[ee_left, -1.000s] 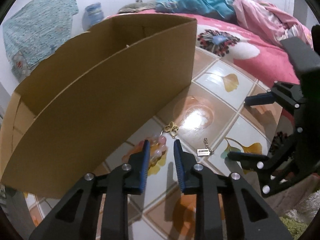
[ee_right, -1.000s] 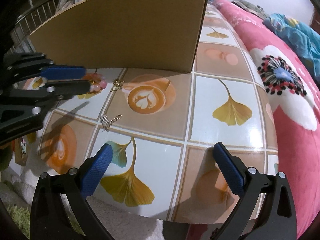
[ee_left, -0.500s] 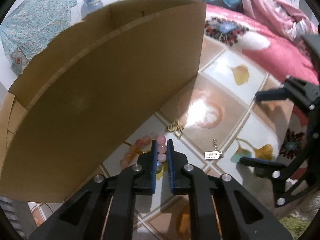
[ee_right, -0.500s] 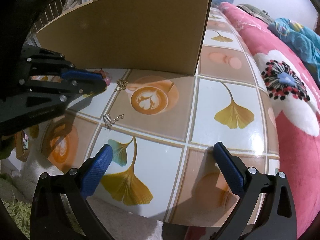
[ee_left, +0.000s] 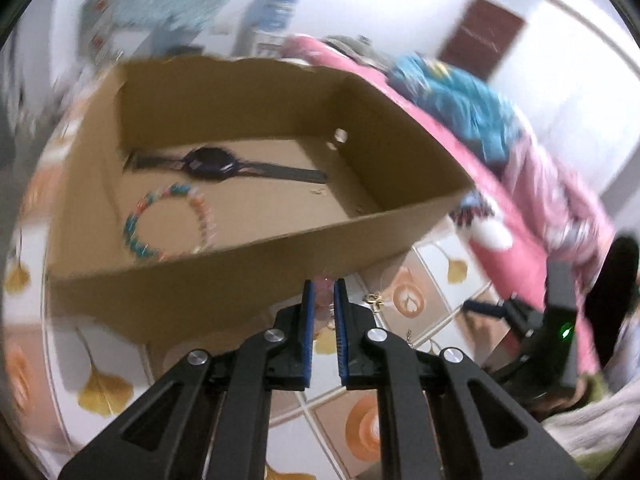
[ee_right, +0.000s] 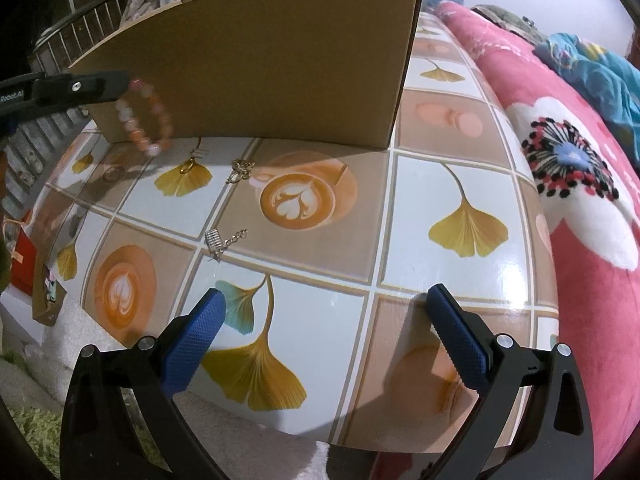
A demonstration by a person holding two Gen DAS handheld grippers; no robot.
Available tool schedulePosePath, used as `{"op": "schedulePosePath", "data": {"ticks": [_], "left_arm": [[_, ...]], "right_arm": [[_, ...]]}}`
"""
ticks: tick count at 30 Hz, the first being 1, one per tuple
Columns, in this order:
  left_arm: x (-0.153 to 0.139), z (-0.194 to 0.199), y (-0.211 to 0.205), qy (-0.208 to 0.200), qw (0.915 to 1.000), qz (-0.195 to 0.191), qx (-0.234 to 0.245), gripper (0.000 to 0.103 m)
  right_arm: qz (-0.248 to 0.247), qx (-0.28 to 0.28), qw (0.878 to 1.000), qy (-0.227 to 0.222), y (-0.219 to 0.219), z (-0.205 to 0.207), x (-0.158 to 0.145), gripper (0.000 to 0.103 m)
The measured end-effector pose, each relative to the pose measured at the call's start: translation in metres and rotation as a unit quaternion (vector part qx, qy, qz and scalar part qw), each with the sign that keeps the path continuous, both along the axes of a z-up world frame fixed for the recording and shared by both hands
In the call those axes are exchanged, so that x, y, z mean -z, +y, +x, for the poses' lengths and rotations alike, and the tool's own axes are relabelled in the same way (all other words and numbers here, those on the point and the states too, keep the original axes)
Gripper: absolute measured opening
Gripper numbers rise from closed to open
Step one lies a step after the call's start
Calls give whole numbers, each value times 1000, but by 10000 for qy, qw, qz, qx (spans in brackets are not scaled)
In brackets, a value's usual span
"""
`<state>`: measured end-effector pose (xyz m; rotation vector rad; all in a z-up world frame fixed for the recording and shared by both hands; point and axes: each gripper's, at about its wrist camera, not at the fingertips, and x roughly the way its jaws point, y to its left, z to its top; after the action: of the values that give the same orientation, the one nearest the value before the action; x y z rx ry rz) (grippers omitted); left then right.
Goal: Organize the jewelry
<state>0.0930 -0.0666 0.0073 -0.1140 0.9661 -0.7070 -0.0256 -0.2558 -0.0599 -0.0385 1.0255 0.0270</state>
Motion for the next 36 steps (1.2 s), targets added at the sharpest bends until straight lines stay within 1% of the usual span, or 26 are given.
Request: {"op": "schedulePosePath", "data": {"ticks": [2, 4, 7, 10, 13, 18, 22, 27, 30, 33, 35, 36], "left_arm": [[10, 2, 21, 300, 9987, -339, -252, 9], [22, 3, 35, 561, 9956, -591, -456, 9], [38, 2, 61, 842, 9900, -822, -777, 9], [41, -3, 73, 812, 9890, -804, -934, 10], [41, -10, 85, 805, 9872, -859, -1078, 17], [37, -20, 108, 609, 9851, -973, -1281, 20], [36, -29, 116, 471, 9863, -872, -1322, 20], [35, -35, 108, 337, 9911, -593, -1142, 20], [36, -38, 94, 245, 9947, -355, -929, 20], [36, -41, 82, 130, 9971, -137, -740, 21], [38, -42, 72, 75, 9981, 10, -618, 24], [39, -43, 67, 63, 9984, 64, -564, 25]], "right_arm": [[-12, 18, 10000, 12, 0, 1, 0, 96], [-12, 36, 10000, 27, 0, 1, 0, 96], [-19, 59, 10000, 46, 0, 1, 0, 96], [-27, 88, 9999, 47, 1, 2, -1, 96], [-37, 120, 9999, 18, 2, 1, 0, 96], [-56, 161, 9999, -21, 1, 1, 1, 96], [-72, 190, 9998, 54, 2, 3, 1, 96], [-47, 229, 9996, 182, 3, 7, -2, 96], [185, 216, 9995, 109, 1, 4, -7, 94], [327, 178, 9993, -23, 4, -1, -14, 88], [348, 96, 9992, -151, 7, -4, -19, 82], [351, 51, 9992, -204, 9, -5, -21, 77]]}}
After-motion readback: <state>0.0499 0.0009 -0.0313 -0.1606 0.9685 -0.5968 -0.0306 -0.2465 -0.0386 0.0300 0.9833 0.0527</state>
